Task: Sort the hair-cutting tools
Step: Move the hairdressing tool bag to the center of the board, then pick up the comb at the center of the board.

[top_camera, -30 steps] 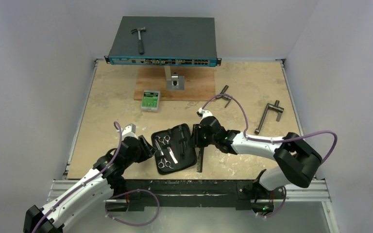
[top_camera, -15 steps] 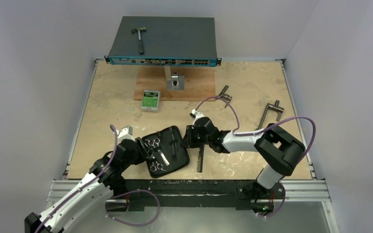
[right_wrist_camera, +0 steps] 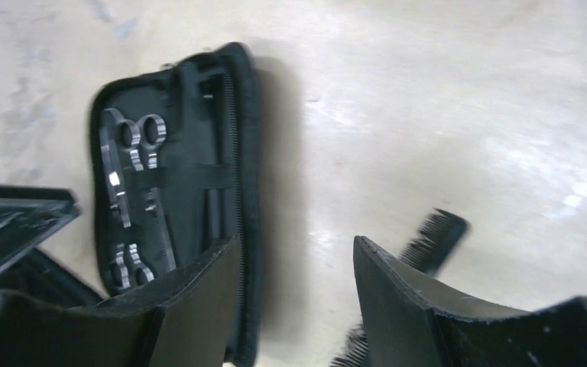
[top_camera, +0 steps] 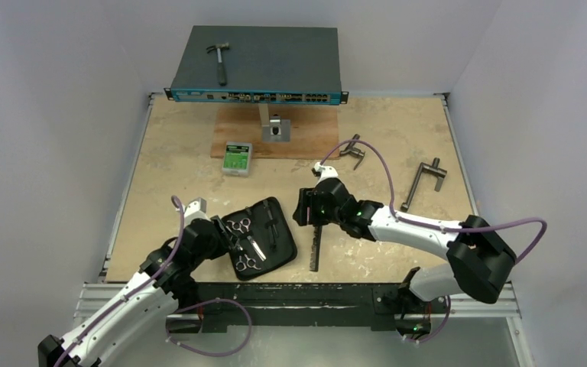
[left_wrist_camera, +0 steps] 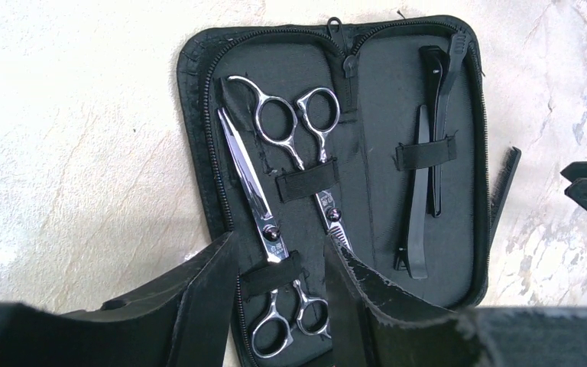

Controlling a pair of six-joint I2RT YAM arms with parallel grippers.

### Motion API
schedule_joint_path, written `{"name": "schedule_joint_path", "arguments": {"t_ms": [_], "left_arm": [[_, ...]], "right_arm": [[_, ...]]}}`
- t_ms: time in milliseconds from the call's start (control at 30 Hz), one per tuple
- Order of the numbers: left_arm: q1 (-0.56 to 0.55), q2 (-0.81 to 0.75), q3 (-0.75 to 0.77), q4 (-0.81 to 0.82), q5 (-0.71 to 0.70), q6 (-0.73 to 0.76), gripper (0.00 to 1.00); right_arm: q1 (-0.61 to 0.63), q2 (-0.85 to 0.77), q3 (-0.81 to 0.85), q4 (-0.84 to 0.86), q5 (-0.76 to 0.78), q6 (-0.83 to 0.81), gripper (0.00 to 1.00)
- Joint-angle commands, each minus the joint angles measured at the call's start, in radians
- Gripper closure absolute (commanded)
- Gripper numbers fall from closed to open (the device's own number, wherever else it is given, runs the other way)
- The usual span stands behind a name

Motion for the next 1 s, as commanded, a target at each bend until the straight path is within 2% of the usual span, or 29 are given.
{"name": "schedule_joint_path", "arguments": {"t_ms": [0,200,333,433,533,700,967], "left_arm": [[0.005,0.017,0.042,0.046,-0.014,-0.005,0.56],[0.001,0.104,0.104,0.077,0.101,0.062,0.59],[-0.038,0.123,0.129,0.094,0.139,0.102,0.59],[-0.069,0.112,0.116,0.108,0.133,0.088,0.59],[-0.082,0.122,0.104,0.124,0.133,0.070,0.59],[-0.096,0.153,0.105,0.147,0.132,0.058,0.59],[-0.112,0.208,0.128,0.180,0.139,0.056,0.59]], "right_arm": [[-0.004,-0.016,-0.026,-0.154,0.177,-0.021,0.45],[-0.009,0.092,0.004,-0.150,0.206,-0.048,0.48],[-0.010,0.124,-0.015,-0.122,0.205,-0.046,0.49],[-0.009,0.134,-0.041,-0.108,0.189,-0.027,0.53],[0.003,0.134,-0.093,-0.083,0.164,-0.006,0.61],[0.088,0.104,-0.199,-0.062,0.163,0.102,0.70],[0.304,0.073,-0.268,-0.094,0.177,0.285,0.82]]}}
